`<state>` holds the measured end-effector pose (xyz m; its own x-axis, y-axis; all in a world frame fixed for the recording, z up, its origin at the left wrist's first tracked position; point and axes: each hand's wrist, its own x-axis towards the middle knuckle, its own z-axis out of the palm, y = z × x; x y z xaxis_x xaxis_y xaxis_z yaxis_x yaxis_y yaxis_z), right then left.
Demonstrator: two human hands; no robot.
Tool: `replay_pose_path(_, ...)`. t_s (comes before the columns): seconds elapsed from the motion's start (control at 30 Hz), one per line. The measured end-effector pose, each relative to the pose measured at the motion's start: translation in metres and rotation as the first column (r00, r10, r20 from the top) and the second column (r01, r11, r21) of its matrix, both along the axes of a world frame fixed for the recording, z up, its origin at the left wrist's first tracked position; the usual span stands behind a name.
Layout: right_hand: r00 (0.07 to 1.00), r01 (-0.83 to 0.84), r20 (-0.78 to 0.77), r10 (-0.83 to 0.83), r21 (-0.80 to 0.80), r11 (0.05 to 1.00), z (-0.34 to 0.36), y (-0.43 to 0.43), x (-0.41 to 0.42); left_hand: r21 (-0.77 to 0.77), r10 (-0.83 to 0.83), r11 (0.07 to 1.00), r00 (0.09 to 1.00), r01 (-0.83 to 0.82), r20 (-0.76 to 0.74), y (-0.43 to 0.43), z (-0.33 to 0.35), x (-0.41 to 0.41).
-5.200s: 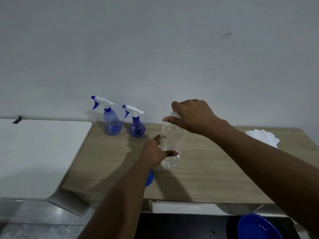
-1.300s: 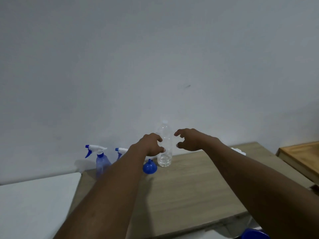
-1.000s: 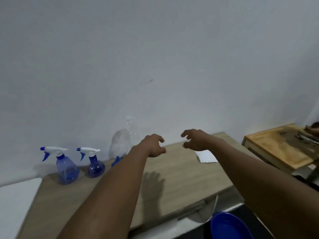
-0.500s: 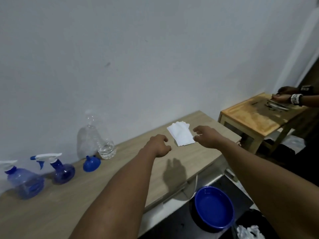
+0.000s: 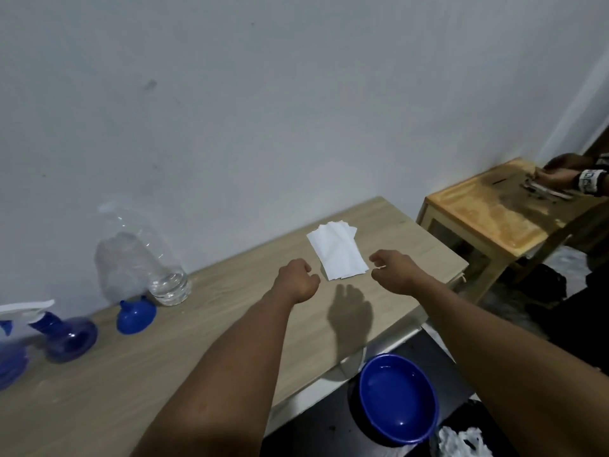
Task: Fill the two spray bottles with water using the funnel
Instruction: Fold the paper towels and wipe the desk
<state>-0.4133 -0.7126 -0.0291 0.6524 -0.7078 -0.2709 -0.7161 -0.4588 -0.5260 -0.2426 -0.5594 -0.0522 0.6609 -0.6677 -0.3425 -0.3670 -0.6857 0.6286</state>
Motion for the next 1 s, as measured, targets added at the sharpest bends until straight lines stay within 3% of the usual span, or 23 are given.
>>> replay_pose_path(0.33, 0.978, 0.023, 0.197, -0.069, 0.226, 0.974, -0.062, -0.09, 0.057, 0.051, 0.324, 0.945, 0.945, -0.322, -0.031, -0.094, -0.048, 0.003)
replay_pose_path(0.47, 0.974, 0.005, 0.217, -0.072, 0.293, 0.956, -0.074, -0.104, 0.066, 0.12, 0.437, 0.892, 0.899, -0.436, 0.017, -0.118, -0.061, 0.001)
replay_pose_path(0.6, 0.974, -0.017, 0.22, -0.061, 0.334, 0.942, -0.084, -0.108, 0.075, 0.15, 0.543, 0.833, 0.839, -0.532, -0.034, -0.132, -0.074, 0.006)
replay_pose_path(0.83, 0.985, -0.064, 0.173, 0.013, 0.295, 0.953, -0.096, -0.114, 0.082, -0.008, 0.598, 0.792, 0.777, -0.611, -0.197, -0.13, -0.071, 0.011)
replay_pose_path(1.0, 0.978, -0.207, 0.058, 0.199, 0.18, 0.962, -0.096, -0.115, 0.086, -0.052, 0.623, 0.759, 0.747, -0.649, -0.231, -0.121, -0.068, 0.02)
